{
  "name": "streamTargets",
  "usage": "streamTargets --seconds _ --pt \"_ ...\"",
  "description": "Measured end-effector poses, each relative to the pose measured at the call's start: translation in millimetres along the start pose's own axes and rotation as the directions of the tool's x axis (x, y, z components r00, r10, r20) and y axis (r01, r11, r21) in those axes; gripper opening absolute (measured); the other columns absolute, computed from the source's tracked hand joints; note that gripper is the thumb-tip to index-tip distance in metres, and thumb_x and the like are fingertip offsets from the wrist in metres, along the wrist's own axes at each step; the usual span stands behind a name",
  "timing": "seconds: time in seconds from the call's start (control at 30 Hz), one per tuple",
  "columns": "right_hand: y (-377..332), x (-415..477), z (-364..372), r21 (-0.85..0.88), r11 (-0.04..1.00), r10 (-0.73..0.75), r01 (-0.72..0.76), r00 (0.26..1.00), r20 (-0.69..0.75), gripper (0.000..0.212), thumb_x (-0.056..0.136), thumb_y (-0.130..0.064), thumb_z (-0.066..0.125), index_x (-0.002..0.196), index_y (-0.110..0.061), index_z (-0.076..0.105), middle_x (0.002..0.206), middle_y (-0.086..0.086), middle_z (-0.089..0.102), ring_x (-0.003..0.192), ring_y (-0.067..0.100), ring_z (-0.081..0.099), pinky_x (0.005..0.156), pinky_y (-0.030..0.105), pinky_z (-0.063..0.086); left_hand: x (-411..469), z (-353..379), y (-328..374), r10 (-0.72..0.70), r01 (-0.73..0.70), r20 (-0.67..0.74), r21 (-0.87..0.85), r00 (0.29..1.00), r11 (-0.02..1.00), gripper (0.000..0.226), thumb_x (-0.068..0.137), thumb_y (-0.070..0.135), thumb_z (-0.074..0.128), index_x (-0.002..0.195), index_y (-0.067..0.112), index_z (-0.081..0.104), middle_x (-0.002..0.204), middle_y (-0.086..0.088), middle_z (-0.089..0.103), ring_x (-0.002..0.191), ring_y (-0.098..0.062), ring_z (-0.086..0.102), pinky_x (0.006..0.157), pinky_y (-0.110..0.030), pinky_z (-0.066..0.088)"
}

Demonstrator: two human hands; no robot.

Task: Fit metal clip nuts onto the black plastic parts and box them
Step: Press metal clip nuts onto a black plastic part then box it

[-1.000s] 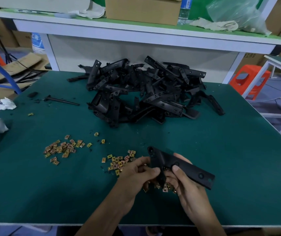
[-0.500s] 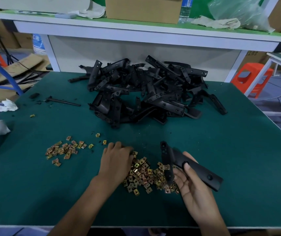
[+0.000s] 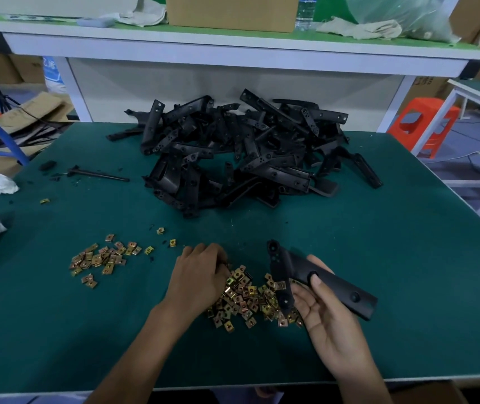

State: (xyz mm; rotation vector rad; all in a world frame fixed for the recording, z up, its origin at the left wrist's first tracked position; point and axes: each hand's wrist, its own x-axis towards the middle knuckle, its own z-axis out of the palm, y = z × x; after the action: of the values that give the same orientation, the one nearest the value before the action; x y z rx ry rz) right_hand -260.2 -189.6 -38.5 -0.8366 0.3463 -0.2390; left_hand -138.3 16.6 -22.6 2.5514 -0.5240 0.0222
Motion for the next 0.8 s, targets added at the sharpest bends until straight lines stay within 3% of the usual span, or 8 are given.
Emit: streamTargets --seconds 0.1,0.23,0.33,0.43,0.6,0.67,0.8 --pt "-0.5 -1.0 0.7 0.001 1.0 -0.002 0.002 1.0 -0.005 0.047 0.085 -0.021 0.069 0.132 -0.016 0.067 0.121 0.027 0.066 0.099 0.029 0.069 0.085 0.034 0.061 0.0 1.7 2.8 -0.012 0.011 -0.018 -0.044 1.0 0.999 0.017 0.092 0.039 0.066 0.104 0.027 0.063 0.1 0.012 0.061 0.1 -0.015 0.049 0.088 -0.034 0.043" --pt "-0.9 -1.9 1.5 -0.002 1.0 -0.014 0.014 1.0 -0.001 0.044 0.086 -0.019 0.068 0.129 -0.017 0.069 0.119 0.026 0.067 0.098 0.029 0.07 0.085 0.034 0.061 4.2 -1.3 7.2 -0.072 0.058 -0.046 -0.249 0.996 0.967 0.011 0.096 0.029 0.065 0.104 0.022 0.062 0.094 0.012 0.065 0.093 -0.011 0.059 0.078 -0.028 0.047" --pt "-1.4 -2.1 1.4 0.001 1.0 -0.017 0.017 1.0 0.004 0.043 0.086 -0.019 0.068 0.129 -0.016 0.069 0.118 0.026 0.068 0.097 0.029 0.07 0.084 0.034 0.061 6.4 -5.8 7.2 -0.07 0.051 -0.057 -0.285 0.996 0.957 0.015 0.099 0.026 0.06 0.112 0.02 0.066 0.1 0.011 0.068 0.096 -0.009 0.061 0.081 -0.025 0.048" --pt "-1.8 -3.2 1.3 -0.005 1.0 -0.017 0.017 1.0 0.01 0.045 0.084 -0.021 0.07 0.129 -0.017 0.069 0.116 0.025 0.068 0.095 0.027 0.071 0.081 0.033 0.061 4.8 -13.0 9.0 -0.113 0.1 -0.011 -0.393 0.994 0.914 0.012 0.1 0.024 0.057 0.104 0.027 0.068 0.096 0.018 0.068 0.091 0.001 0.061 0.072 -0.009 0.042" --pt "-1.4 -3.3 2.8 0.003 1.0 -0.019 0.019 1.0 0.017 0.045 0.084 -0.019 0.07 0.129 -0.016 0.069 0.112 0.024 0.069 0.091 0.027 0.072 0.078 0.032 0.061 -6.8 -20.7 27.7 -0.189 0.241 0.157 -0.759 0.969 0.605 0.019 0.098 0.02 0.062 0.097 0.033 0.076 0.085 0.021 0.071 0.08 0.008 0.063 0.072 -0.009 0.046" --pt "-1.5 -3.5 3.2 0.0 1.0 -0.024 0.024 1.0 0.02 0.045 0.085 -0.019 0.07 0.13 -0.016 0.069 0.111 0.024 0.07 0.091 0.027 0.072 0.079 0.032 0.061 -14.4 -19.6 37.3 -0.183 0.298 0.238 -0.813 0.954 0.5 0.023 0.098 0.019 0.061 0.099 0.035 0.078 0.075 0.018 0.066 0.071 0.004 0.059 0.069 -0.009 0.046" --pt "-1.3 -4.3 4.0 -0.005 1.0 -0.026 0.026 0.999 0.024 0.043 0.087 -0.019 0.068 0.13 -0.016 0.069 0.111 0.024 0.07 0.092 0.027 0.072 0.08 0.033 0.061 -25.9 -14.5 49.1 -0.169 0.382 0.346 -0.875 0.923 0.298 0.017 0.097 0.016 0.064 0.1 0.024 0.079 0.08 0.002 0.062 0.072 -0.011 0.055 0.074 -0.027 0.048"
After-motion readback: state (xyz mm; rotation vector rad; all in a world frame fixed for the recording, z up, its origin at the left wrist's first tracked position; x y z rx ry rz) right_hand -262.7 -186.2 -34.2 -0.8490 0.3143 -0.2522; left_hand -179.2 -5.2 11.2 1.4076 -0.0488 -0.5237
